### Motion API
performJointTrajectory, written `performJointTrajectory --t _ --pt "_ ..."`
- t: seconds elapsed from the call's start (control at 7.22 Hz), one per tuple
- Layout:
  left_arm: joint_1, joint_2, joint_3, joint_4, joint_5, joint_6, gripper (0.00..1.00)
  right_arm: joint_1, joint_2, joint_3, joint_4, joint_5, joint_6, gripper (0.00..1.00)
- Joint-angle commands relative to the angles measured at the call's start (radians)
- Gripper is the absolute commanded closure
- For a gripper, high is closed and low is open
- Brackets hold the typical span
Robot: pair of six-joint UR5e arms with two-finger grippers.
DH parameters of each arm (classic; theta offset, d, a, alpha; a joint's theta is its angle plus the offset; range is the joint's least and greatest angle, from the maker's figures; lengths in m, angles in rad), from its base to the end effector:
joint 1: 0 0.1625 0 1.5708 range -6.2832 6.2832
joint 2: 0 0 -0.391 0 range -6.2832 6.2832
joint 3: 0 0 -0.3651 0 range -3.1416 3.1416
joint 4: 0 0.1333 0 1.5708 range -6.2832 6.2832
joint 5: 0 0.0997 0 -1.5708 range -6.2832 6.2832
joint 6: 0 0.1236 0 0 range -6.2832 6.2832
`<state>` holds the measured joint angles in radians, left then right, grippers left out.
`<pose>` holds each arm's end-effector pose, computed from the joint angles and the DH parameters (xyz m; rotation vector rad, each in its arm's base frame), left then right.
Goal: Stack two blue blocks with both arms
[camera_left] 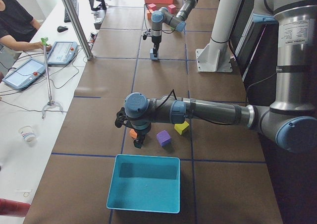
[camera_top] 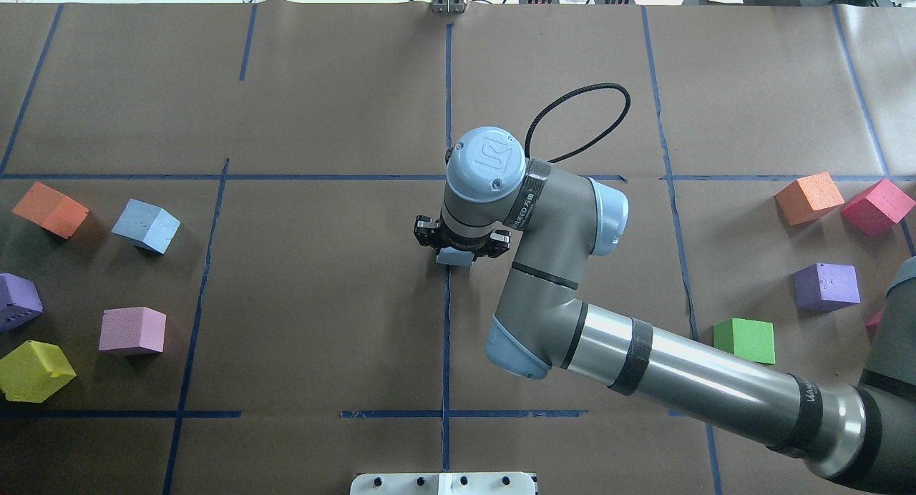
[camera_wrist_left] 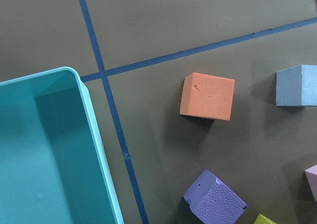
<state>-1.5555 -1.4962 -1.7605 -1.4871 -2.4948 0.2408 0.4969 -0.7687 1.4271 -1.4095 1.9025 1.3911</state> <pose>-0.0280 -0.4360 0.5818 0.1333 0.9174 0.2521 -0.5915 -0.4266 0.2178 -0.0256 -0.8701 0.1610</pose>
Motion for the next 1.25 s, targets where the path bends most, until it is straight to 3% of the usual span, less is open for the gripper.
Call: performJointTrajectory --t 0.0,0.69,0.83,0.97,1.11 --pt "0.000 0.001 0.001 0.001 0.000 0.000 0.00 -0.012 0.005 -0.001 0.000 -0.022 -0.007 0.96" --pt "0.000 0.001 -0.002 -0.001 0.001 0.000 0.00 -0.028 0.008 -0.002 -0.002 -0.036 -0.024 0.90" --pt "0.000 0.001 -0.002 -0.001 0.001 0.000 0.00 -0.031 0.006 -0.004 -0.002 -0.036 -0.024 0.83" --pt "0.000 0.001 -0.002 -0.001 0.001 0.005 0.00 -0.041 0.008 -0.002 -0.002 -0.060 -0.023 0.06" --pt "0.002 0.001 -0.001 -0.004 0.001 0.003 0.00 -0.049 0.011 -0.001 -0.002 -0.084 -0.024 0.00"
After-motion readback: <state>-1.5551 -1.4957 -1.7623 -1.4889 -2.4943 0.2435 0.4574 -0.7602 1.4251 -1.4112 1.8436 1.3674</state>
